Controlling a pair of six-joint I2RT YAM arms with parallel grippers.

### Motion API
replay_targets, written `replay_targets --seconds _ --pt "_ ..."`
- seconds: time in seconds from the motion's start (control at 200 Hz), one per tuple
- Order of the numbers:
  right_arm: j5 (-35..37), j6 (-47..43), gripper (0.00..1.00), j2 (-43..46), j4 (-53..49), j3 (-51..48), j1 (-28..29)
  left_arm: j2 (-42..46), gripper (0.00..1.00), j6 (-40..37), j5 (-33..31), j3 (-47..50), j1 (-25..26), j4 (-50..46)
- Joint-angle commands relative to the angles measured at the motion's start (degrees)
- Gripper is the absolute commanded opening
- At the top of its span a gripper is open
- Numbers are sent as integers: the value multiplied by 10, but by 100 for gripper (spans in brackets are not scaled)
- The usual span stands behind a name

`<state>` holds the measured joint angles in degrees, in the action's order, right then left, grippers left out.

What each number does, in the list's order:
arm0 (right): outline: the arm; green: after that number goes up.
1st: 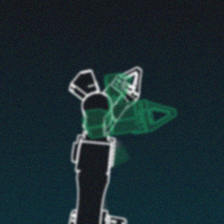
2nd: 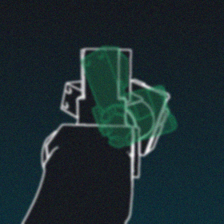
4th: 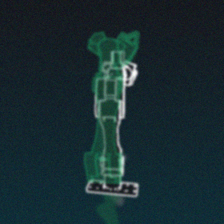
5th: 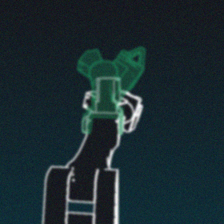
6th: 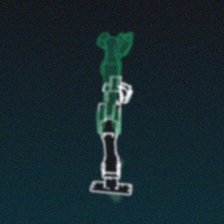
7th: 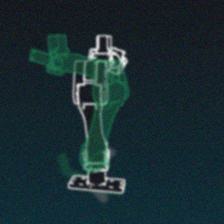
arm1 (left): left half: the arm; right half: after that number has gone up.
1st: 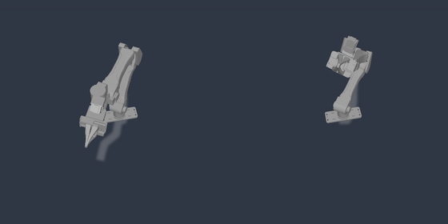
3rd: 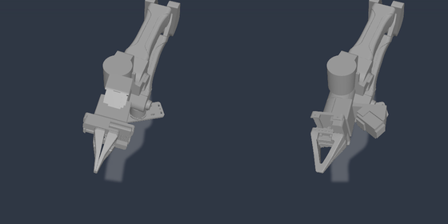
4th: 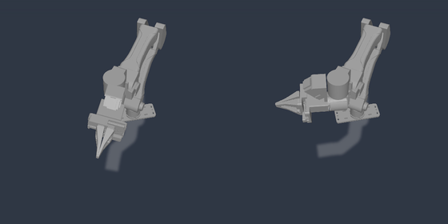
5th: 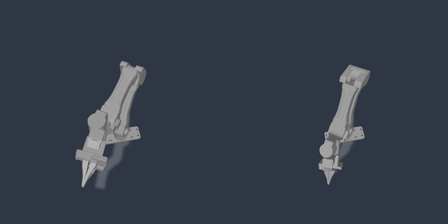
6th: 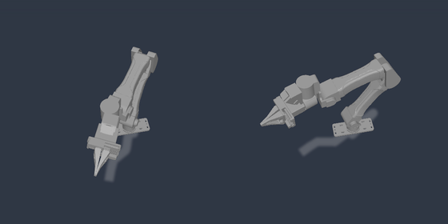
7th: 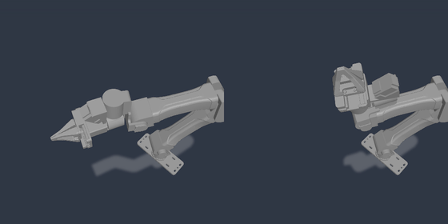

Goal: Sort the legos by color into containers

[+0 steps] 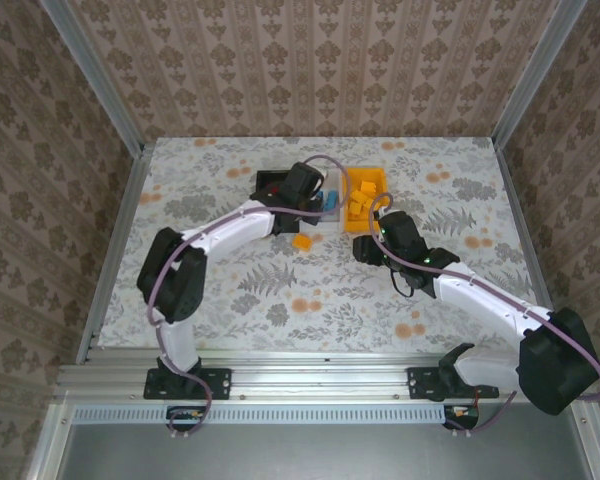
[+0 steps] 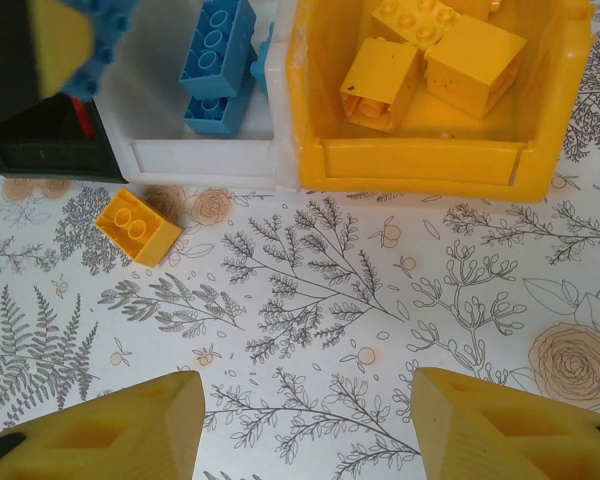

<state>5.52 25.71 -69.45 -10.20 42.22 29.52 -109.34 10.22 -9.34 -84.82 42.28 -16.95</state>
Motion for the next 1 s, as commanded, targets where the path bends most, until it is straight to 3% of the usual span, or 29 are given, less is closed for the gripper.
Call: replay_targets --seconds 0.0,0.145,0.405,0.465,0.56,0.74,0.85,1.0 --pt "0 -2 58 5 9 -3 1 -44 22 -14 24 -55 -8 -17" --pt "2 -3 58 16 6 -9 -2 -86 27 -11 31 -99 -14 -22" --pt "-14 -4 60 5 18 -12 0 -63 60 -13 36 -102 -13 -32" --pt "-27 -19 60 -2 24 -6 15 -40 64 -15 34 -92 -12 -31" --pt "18 -51 63 -29 11 22 76 4 71 -17 24 -64 -15 -20" --pt "-16 -80 72 -117 17 75 121 90 74 17 5 8 -38 -14" --pt "-47 -124 76 -199 -10 141 143 156 74 59 -4 97 -60 -1" --pt "-36 -166 81 -290 -25 208 156 259 74 103 -2 234 -85 26"
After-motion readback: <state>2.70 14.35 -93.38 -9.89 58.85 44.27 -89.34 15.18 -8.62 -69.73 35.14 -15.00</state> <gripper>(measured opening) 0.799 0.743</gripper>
